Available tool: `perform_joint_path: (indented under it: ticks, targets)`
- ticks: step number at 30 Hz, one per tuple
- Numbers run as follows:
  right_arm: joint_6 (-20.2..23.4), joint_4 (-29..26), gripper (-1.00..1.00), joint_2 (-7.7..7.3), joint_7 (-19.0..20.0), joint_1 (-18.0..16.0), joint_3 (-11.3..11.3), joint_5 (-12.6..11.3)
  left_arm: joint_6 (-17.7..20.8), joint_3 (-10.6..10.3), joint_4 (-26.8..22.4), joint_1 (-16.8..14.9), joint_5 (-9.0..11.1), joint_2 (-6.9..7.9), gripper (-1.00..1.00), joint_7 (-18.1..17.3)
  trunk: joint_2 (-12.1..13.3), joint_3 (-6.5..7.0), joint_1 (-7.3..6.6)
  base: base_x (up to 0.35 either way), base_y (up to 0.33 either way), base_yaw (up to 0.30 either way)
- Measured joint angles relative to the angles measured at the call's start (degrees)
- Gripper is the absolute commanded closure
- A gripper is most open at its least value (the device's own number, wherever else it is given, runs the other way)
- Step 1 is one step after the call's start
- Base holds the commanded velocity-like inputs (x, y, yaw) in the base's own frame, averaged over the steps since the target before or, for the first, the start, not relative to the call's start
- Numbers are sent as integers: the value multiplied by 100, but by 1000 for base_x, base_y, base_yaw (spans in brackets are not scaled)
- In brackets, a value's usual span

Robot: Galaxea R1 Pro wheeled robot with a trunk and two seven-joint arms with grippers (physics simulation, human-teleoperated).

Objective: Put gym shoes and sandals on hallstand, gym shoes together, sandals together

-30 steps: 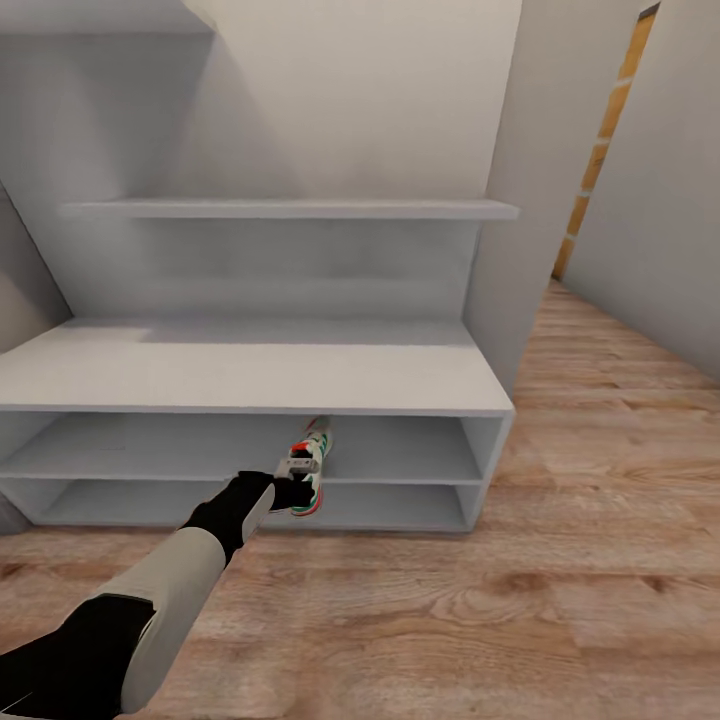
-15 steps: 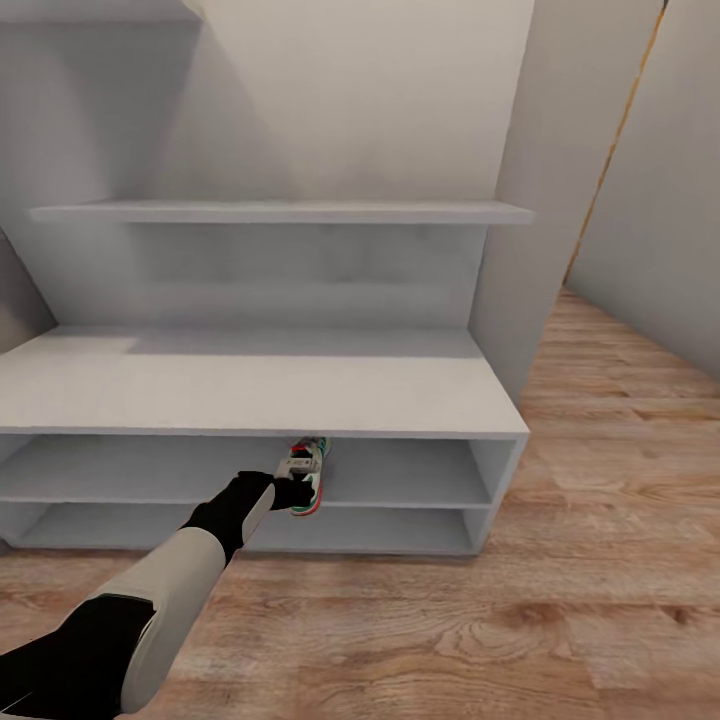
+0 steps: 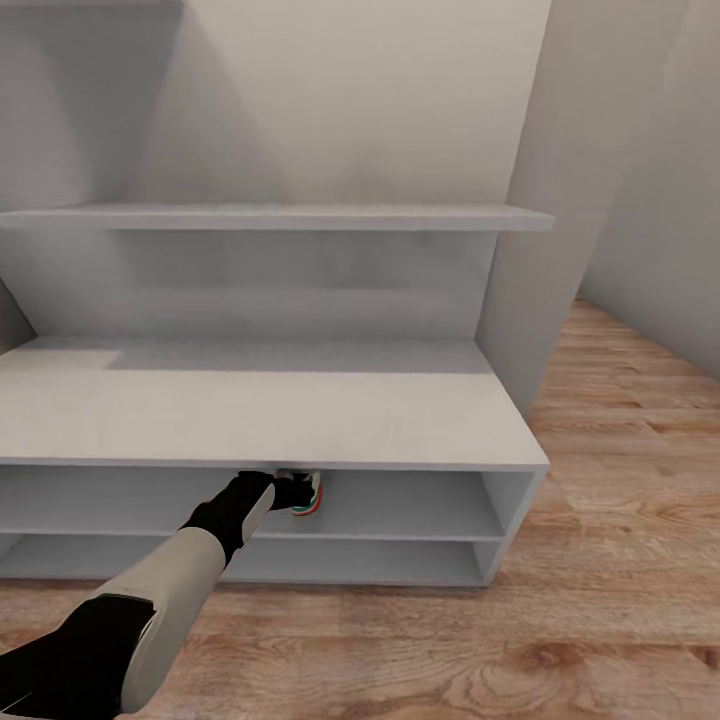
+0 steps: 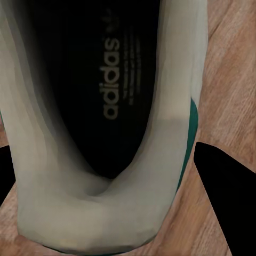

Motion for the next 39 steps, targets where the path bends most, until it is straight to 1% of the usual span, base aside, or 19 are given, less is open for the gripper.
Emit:
perform_joint_path:
  ticks: [14, 15, 33, 39]
  targets:
    - [-4, 0, 100, 0, 0, 0, 0, 1, -2, 0, 1, 2, 0, 0, 100, 0, 0, 0, 1, 3, 0, 0]
    - [-3, 0, 100, 0, 0, 0, 0, 4, -2, 0, 0, 2, 0, 0, -100, 0, 0, 0, 1, 0, 0, 0]
    - [-4, 0, 100, 0, 0, 0, 0, 2, -2, 9, 3, 2, 0, 9, -100, -2, 0, 0, 1, -2, 0, 0]
    - [-3, 0, 100, 0, 0, 0, 0, 4, -2, 9, 6, 1, 0, 9, -100, -2, 0, 0, 4, -230, 0, 0]
